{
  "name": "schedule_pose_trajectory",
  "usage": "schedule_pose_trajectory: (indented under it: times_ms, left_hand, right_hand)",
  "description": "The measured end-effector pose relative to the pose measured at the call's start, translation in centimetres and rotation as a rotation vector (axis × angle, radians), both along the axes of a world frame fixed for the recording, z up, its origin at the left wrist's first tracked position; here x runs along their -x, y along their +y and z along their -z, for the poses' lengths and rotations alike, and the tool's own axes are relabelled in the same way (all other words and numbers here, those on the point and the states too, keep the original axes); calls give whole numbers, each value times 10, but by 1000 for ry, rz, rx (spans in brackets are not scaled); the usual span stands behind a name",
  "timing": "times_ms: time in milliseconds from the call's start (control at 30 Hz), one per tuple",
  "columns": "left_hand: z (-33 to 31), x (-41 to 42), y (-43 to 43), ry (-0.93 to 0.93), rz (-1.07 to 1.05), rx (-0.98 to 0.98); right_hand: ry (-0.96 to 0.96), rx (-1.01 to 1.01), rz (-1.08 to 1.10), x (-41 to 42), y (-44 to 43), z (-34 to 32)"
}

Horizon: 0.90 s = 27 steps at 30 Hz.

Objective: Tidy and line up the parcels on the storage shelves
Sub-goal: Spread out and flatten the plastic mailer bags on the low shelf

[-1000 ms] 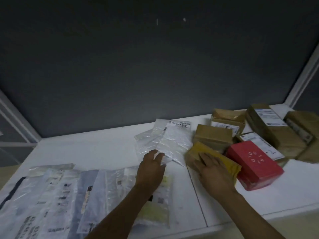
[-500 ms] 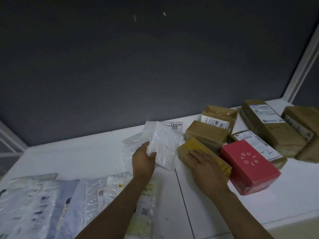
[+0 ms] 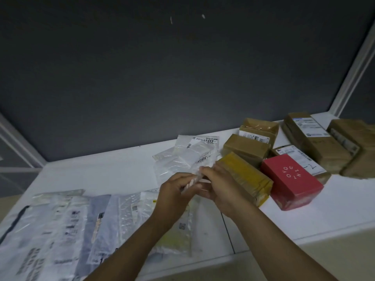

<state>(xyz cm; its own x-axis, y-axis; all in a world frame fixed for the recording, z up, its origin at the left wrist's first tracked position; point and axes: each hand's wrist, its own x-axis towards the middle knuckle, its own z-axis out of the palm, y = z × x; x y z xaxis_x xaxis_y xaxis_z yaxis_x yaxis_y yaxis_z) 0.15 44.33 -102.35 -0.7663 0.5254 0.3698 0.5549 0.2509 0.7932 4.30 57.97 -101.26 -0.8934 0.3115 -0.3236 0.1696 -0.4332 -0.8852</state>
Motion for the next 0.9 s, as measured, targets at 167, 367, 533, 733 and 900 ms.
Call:
schedule_pose_trajectory:
  times_ms: [167, 367, 533, 733, 900]
  left_hand:
    - [-5, -3, -24, -90, 58, 134]
    - [-12, -6, -44, -350, -252, 86]
    - [-6, -8, -53, -669, -333, -132]
    - [-10, 10, -77, -18, -158, 346]
    - [-23, 13, -72, -93, -72, 307]
  right_hand:
    - [-39, -15, 60, -17, -1, 2]
    - [-34, 54, 41, -30, -1, 8]
    - [-57, -61, -21, -34, -6, 9]
    - [35, -866, 58, -35, -8, 4]
    - [25, -1292, -169, -24, -15, 9]
